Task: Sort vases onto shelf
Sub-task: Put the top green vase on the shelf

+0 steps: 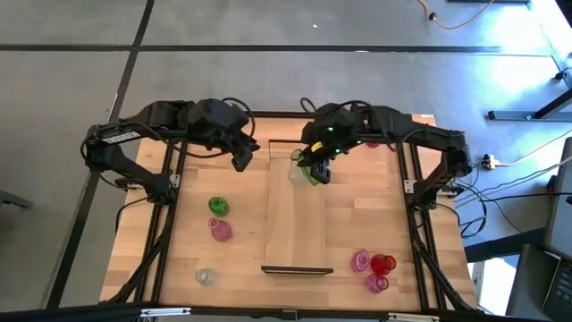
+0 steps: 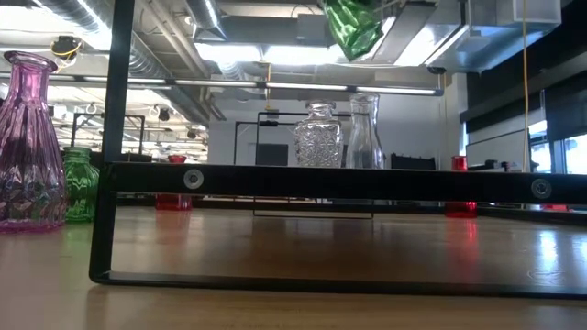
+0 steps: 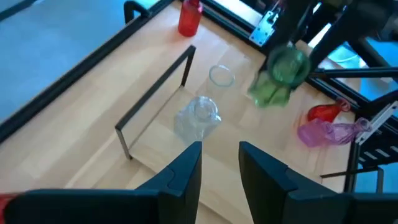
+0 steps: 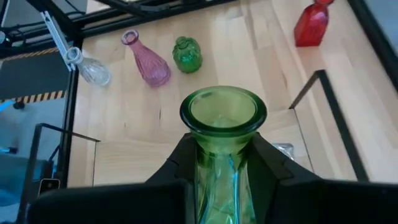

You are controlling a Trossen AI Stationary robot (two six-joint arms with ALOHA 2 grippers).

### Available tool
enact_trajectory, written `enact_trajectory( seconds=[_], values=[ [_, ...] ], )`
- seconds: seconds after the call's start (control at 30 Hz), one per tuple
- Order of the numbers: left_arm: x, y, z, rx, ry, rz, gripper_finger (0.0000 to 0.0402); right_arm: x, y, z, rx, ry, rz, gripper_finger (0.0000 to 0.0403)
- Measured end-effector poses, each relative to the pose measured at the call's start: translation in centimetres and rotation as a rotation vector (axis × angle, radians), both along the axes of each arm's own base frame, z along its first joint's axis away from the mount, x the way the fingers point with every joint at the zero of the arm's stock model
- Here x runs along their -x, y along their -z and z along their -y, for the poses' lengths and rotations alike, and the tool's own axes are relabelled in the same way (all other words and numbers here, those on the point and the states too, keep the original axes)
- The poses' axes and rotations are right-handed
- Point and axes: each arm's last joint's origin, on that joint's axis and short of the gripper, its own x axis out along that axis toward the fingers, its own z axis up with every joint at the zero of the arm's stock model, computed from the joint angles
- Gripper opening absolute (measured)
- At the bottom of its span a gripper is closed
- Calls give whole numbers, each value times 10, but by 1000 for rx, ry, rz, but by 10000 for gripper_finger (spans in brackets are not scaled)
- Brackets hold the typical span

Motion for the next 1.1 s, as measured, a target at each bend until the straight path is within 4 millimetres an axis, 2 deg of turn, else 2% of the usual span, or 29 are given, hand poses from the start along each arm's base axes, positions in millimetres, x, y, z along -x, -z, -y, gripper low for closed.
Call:
enact_trajectory(
  seconds=[0.17, 0.27, 0.37, 0.5, 0.6, 0.7, 0.87, 1.1],
  values=[
    [-4, 9, 6, 10, -9, -28, 101, 17, -10, -10, 61, 59, 23, 63],
    [-4, 9, 10, 16, -18, -25, 101, 34, -6, -17, 57, 102, 75, 62],
    [-4, 9, 16, 13, -11, -23, 101, 55, 11, -23, 25, 163, 176, 62],
    [-4, 9, 21, 22, -9, -19, 101, 87, 39, -33, -39, 230, 412, 62],
    [-4, 9, 22, 7, -17, -18, 101, 111, 68, -41, -45, 277, 528, 62],
    [-4, 9, 23, -29, -44, -18, 101, 127, 103, -48, -38, 345, 542, 62],
    [-4, 8, 22, -96, -106, -6, 101, 137, 130, -62, 24, 380, 639, 62],
    [-6, 4, 22, -162, -175, 41, 101, 125, 159, -79, 157, 317, 538, 62]
  ],
)
